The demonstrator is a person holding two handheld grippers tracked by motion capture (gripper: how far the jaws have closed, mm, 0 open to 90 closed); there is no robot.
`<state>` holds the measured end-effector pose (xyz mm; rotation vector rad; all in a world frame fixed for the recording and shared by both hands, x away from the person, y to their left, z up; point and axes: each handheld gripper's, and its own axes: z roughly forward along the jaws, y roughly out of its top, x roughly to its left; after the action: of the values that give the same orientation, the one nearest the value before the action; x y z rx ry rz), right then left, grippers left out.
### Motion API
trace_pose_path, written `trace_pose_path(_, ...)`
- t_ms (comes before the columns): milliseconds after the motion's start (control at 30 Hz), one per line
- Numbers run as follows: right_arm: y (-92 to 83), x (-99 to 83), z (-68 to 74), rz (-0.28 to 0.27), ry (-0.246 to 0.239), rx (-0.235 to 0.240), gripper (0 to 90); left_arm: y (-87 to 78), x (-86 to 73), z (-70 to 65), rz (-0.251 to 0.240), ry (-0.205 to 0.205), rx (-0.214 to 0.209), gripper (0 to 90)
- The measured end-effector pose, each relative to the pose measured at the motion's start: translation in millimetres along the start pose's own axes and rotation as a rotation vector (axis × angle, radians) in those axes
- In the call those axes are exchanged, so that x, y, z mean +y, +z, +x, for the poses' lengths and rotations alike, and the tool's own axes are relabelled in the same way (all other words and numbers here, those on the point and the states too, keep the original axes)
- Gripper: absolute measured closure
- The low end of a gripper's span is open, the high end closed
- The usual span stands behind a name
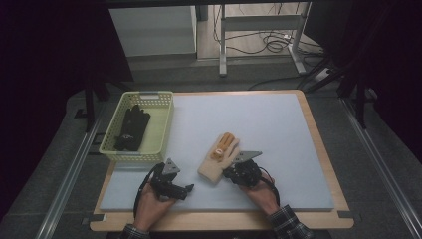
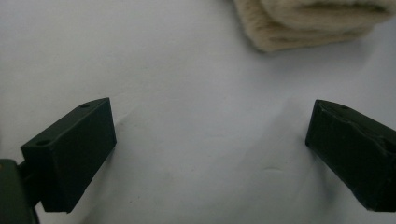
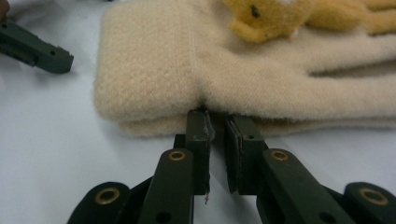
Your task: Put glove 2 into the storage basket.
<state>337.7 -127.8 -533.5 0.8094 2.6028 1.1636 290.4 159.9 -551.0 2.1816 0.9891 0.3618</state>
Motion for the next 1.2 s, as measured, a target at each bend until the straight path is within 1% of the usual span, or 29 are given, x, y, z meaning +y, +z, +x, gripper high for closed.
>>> trace_pose_path(300,17.9,13.2,6.0,-0.008,-0.023,0.003,76.7,0.0,0.0,-0.1,0.000,-0.001,0.000,2.0)
trace_pose_path(367,19.0,13.8,6.6,-0.010,-0.023,0.002,76.0,0.0,0.0,-0.1,0.000,-0.001,0.000,2.0)
trace_pose_path(467,16.0,13.0,6.4,-0.005,-0.022,0.004,73.4,0.0,0.0,0.0,0.000,-0.001,0.000,2.0)
trace_pose_path(600,4.8,10.0,4.5,-0.014,-0.019,-0.009,69.1,0.0,0.0,0.0,0.001,-0.001,0.000,2.0)
trace_pose_path(667,-1.9,8.3,1.2,-0.018,-0.019,-0.025,66.2,0.0,0.0,0.0,0.001,-0.002,0.000,2.0)
trace_pose_path(700,-9.1,6.3,-3.0,-0.024,-0.013,-0.043,63.1,0.0,0.0,0.0,0.001,-0.002,0.000,2.0)
trace_pose_path(733,-9.1,6.3,-3.0,-0.024,-0.013,-0.043,63.1,0.1,0.0,0.0,0.001,-0.002,0.000,2.0)
trace_pose_path(933,-31.0,-3.0,-18.5,-0.040,0.019,-0.094,51.1,0.2,0.1,0.2,0.002,-0.003,-0.001,1.8)
trace_pose_path(1200,-55.8,-23.1,-39.3,-0.032,0.063,-0.177,35.5,0.3,0.3,0.4,0.005,-0.005,-0.003,1.7)
